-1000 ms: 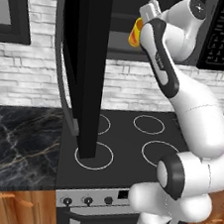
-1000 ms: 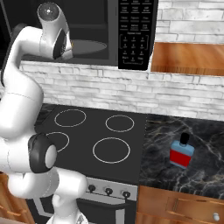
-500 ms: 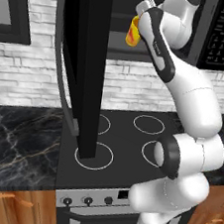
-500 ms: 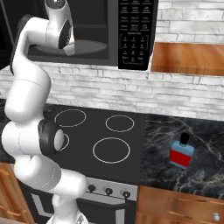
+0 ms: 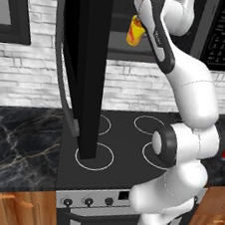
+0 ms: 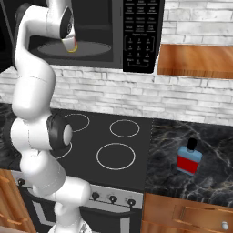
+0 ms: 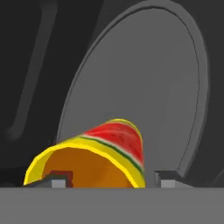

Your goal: Place the microwavable item in the microwave. Then, close the microwave door and press the start button.

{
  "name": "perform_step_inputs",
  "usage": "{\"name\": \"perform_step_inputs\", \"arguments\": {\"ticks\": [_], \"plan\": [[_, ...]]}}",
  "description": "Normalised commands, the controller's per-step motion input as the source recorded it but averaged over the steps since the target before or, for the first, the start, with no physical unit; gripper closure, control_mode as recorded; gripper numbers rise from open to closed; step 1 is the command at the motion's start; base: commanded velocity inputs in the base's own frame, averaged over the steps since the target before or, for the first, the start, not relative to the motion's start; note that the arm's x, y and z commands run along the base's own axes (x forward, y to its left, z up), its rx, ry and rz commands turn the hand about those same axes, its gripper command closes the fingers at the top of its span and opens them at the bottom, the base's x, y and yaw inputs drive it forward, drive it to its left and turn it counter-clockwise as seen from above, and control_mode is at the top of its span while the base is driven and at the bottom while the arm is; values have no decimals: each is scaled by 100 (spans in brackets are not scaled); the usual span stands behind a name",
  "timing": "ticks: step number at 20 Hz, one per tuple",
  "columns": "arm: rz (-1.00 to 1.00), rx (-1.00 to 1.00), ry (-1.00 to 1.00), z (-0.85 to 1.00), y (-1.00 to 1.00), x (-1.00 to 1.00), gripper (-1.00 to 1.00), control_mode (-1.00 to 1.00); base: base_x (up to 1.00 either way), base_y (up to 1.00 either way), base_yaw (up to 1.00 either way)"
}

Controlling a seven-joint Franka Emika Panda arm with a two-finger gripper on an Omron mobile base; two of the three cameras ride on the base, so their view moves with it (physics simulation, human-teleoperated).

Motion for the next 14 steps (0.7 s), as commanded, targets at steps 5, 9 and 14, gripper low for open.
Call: {"name": "perform_step_inputs", "arguments": {"ticks": [5,9,14], "plan": [[0,0,-15,0,6,-1,-100,-100,0,0,0],[0,0,-9,0,7,1,-100,-100,0,0,0],[0,0,-3,-1,8,5,-100,-100,0,0,0]]}}
